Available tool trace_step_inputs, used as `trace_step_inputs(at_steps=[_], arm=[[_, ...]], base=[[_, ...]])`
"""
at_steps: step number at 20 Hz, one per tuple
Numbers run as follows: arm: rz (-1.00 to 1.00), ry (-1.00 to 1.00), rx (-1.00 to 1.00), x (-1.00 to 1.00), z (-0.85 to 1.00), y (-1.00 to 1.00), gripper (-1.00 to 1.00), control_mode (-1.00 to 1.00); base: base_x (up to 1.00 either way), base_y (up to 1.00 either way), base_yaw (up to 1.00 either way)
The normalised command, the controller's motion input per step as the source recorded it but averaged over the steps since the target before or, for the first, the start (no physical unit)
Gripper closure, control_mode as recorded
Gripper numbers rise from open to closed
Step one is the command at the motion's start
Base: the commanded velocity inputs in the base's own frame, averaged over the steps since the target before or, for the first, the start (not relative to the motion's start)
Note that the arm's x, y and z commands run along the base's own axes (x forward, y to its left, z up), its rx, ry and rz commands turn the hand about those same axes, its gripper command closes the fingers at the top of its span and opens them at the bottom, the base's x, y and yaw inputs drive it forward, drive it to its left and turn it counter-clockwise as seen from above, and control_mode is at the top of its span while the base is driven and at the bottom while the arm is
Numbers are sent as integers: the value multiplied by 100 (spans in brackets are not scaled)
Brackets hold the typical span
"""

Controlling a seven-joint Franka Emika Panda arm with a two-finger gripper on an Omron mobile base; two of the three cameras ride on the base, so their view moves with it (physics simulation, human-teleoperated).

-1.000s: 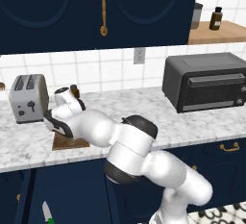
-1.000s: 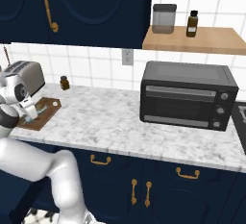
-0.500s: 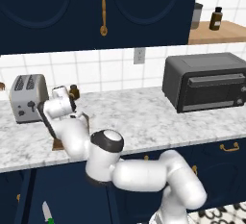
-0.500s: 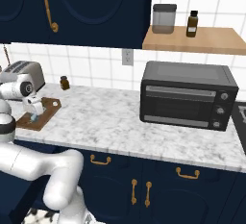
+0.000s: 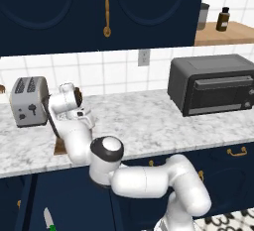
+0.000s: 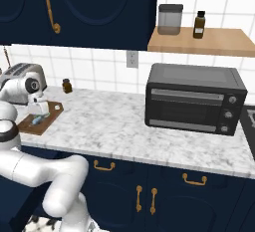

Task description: Place the appropriate cutting tool for cutting the potato skin on the cutting board.

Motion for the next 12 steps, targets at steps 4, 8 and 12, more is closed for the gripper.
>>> trace_step_inputs(at_steps=[4, 8, 12], arm=[[0, -13, 8, -43, 14, -75, -100, -100], [0, -23, 6, -43, 16, -68, -100, -100], [0, -24, 6, -49, 16, -66, -100, -100]], base=[[0, 0, 0], [0, 0, 0], [0, 0, 0]])
